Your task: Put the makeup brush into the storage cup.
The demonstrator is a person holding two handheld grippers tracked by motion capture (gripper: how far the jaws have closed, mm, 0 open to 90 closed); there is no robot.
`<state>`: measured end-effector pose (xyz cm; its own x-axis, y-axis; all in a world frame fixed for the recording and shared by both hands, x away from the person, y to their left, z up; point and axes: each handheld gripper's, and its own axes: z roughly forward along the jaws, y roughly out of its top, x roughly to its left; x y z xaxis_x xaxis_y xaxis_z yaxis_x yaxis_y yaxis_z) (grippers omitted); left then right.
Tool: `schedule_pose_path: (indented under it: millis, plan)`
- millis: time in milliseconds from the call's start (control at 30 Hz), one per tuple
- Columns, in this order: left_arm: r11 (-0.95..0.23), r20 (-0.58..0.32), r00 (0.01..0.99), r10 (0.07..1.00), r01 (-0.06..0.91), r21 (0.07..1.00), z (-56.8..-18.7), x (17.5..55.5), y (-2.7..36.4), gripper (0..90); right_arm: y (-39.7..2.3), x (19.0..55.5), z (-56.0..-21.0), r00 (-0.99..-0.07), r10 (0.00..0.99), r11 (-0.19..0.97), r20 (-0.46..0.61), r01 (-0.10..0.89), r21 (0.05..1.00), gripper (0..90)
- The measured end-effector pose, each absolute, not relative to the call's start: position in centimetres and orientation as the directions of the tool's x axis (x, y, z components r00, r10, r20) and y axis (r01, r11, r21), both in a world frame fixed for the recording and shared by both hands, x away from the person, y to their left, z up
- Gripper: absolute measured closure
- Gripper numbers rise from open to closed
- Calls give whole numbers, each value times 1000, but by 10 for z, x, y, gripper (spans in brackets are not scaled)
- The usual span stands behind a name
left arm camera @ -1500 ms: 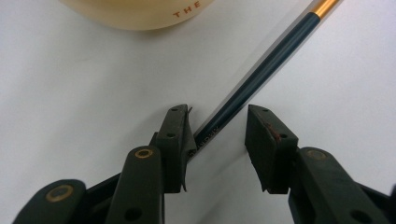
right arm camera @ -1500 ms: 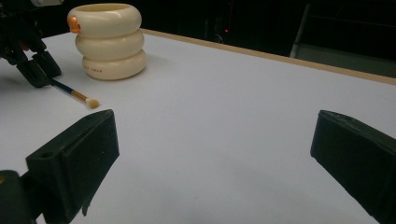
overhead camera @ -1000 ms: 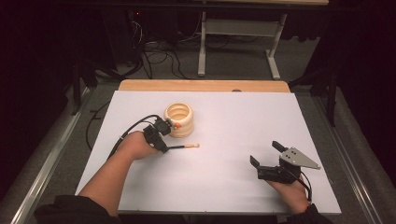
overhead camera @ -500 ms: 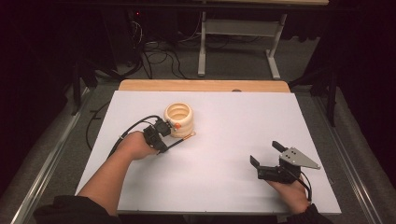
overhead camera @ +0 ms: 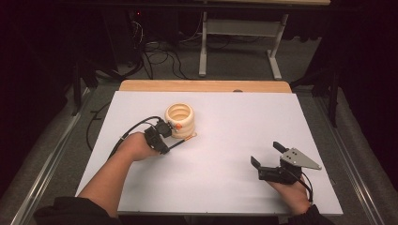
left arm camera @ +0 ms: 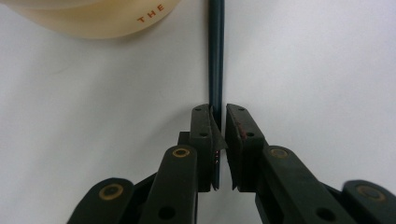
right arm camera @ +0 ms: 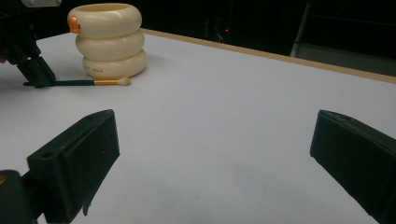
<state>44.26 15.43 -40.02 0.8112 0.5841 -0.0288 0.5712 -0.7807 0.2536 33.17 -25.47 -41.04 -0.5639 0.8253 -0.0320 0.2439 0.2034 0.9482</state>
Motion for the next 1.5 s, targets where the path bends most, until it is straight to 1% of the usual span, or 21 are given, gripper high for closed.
schedule_pose_path:
  millis: [267,500,700,1000,1500]
  plan:
    - [-774,-44,807,589,578,258,-401,444,156,838,-255,332,-411,-563,826,202,-29,247,948,27]
    - [-779,-46,814,579,570,263,-401,444,157,842,-255,332,-411,-562,827,200,-27,250,947,28]
    - [-768,-60,803,593,586,260,-401,446,158,843,-255,332,-411,-559,828,198,-25,251,948,28]
    - [-769,-51,803,594,585,257,-400,445,157,844,-256,332,-411,-557,830,197,-25,250,948,28]
    - [-785,-7,817,577,557,271,-397,438,152,848,-257,332,-410,-556,831,194,-26,245,950,28]
